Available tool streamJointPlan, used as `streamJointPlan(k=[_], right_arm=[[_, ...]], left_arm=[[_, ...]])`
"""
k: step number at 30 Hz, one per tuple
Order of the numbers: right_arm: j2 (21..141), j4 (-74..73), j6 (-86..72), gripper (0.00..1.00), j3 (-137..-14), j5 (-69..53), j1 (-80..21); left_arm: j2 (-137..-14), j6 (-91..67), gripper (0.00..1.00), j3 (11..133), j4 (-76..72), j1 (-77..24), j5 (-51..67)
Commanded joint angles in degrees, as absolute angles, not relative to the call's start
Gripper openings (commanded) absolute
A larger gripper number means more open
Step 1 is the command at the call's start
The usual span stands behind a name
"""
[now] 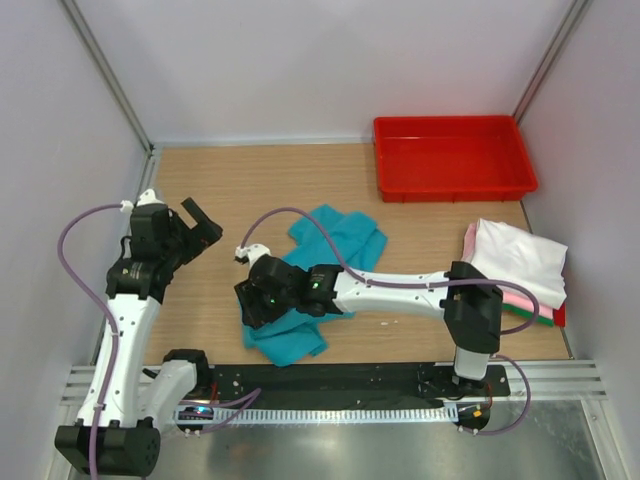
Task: Fold and stack the t-shirts
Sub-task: Move the tshirt to the center of the board, then flatten the tshirt out
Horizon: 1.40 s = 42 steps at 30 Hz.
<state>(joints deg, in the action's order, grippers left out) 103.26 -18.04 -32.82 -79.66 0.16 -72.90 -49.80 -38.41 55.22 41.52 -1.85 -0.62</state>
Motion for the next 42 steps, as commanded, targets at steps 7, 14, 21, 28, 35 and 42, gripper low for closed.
streamJointPlan(k=[7,14,21,28,35,42], right_arm=[[93.8,-29.0,-27.9,1.0,-78.8,1.9,-64.1],[83.4,-25.6,-26.4,0.99,-70.8,8.1,-49.6],[91.7,-23.4,-24.4,1.0,-75.9,13.9,-44.4],[104.7,-24.1,-23.7,1.0,-84.8,13.5,-42.0],[109.4,-24.8,-24.7,1.0,-90.7,12.7,-40.8],[110.7,-27.1,-25.8,1.0,-92.2,13.4,-40.5]], left_arm=[[-46.5,-46.6,1.0,53.1,45.1,-1.6,-3.8],[-40.3,-60.2,0.98,40.7,42.2,-1.6,-0.4],[-39.2,-68.1,0.89,28.9,36.0,-1.6,4.0],[-39.1,-69.3,0.82,23.8,31.0,-1.7,4.7],[-41.0,-67.3,0.76,21.4,28.8,-2.5,5.7],[-43.0,-64.3,0.72,20.2,26.9,-4.8,5.8]])
